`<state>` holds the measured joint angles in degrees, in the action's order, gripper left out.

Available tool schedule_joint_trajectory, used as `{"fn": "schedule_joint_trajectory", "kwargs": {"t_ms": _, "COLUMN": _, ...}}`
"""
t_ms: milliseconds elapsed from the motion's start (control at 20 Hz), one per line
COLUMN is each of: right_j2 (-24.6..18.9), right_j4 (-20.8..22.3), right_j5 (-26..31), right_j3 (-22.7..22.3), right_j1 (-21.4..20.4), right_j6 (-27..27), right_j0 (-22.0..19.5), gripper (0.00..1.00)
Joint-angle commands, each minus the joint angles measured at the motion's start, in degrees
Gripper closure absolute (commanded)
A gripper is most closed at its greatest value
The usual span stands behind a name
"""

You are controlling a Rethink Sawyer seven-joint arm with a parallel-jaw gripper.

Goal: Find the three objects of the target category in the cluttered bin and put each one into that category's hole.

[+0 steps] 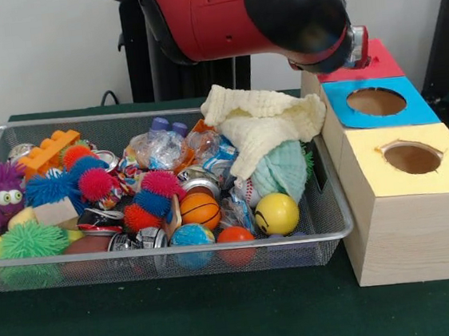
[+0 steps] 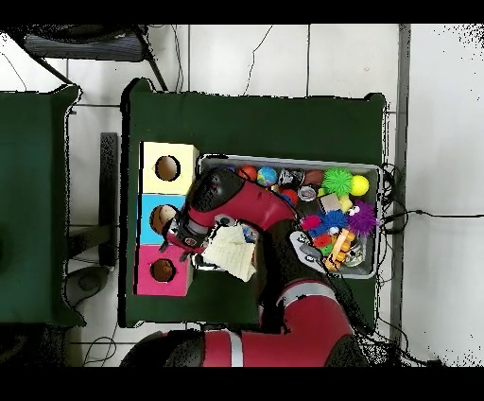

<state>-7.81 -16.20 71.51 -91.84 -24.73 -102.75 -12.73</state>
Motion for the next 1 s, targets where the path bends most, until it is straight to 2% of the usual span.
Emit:
{"fn": "schedule_joint_trajectory", "kwargs": {"t_ms": 50, "right_j2": 3.1, "right_j4": 6.2, "right_j5": 7.4, "right_j3": 8.9, "right_j1": -0.6, "right_j6": -10.0, "right_j0": -0.9, "gripper": 0.00}}
{"fn": "schedule_joint_trajectory", "kwargs": {"t_ms": 300, "right_j2": 5.8, "right_j4": 8.6, "right_j5": 6.7, "right_j3": 6.4, "right_j1": -7.1, "right_j6": -9.1, "right_j0": -0.5, "gripper": 0.00}}
{"fn": "schedule_joint_trajectory", "kwargs": {"t_ms": 450, "right_j2": 7.4, "right_j4": 9.6, "right_j5": 1.2, "right_j3": 3.1, "right_j1": -12.1, "right_j6": -7.9, "right_j0": 0.2, "gripper": 0.00}}
{"fn": "schedule_joint_trajectory", "kwargs": {"t_ms": 550, "right_j2": 7.4, "right_j4": 9.6, "right_j5": -6.2, "right_j3": -0.6, "right_j1": -15.0, "right_j6": -5.9, "right_j0": 0.1, "gripper": 0.00}}
{"fn": "schedule_joint_trajectory", "kwargs": {"t_ms": 750, "right_j2": 3.7, "right_j4": 9.1, "right_j5": -28.2, "right_j3": -10.6, "right_j1": -19.3, "right_j6": 0.8, "right_j0": -3.2, "gripper": 0.00}}
{"fn": "schedule_joint_trajectory", "kwargs": {"t_ms": 1000, "right_j2": -1.0, "right_j4": 11.8, "right_j5": -44.9, "right_j3": -22.2, "right_j1": -25.6, "right_j6": 6.0, "right_j0": -9.6, "gripper": 0.00}}
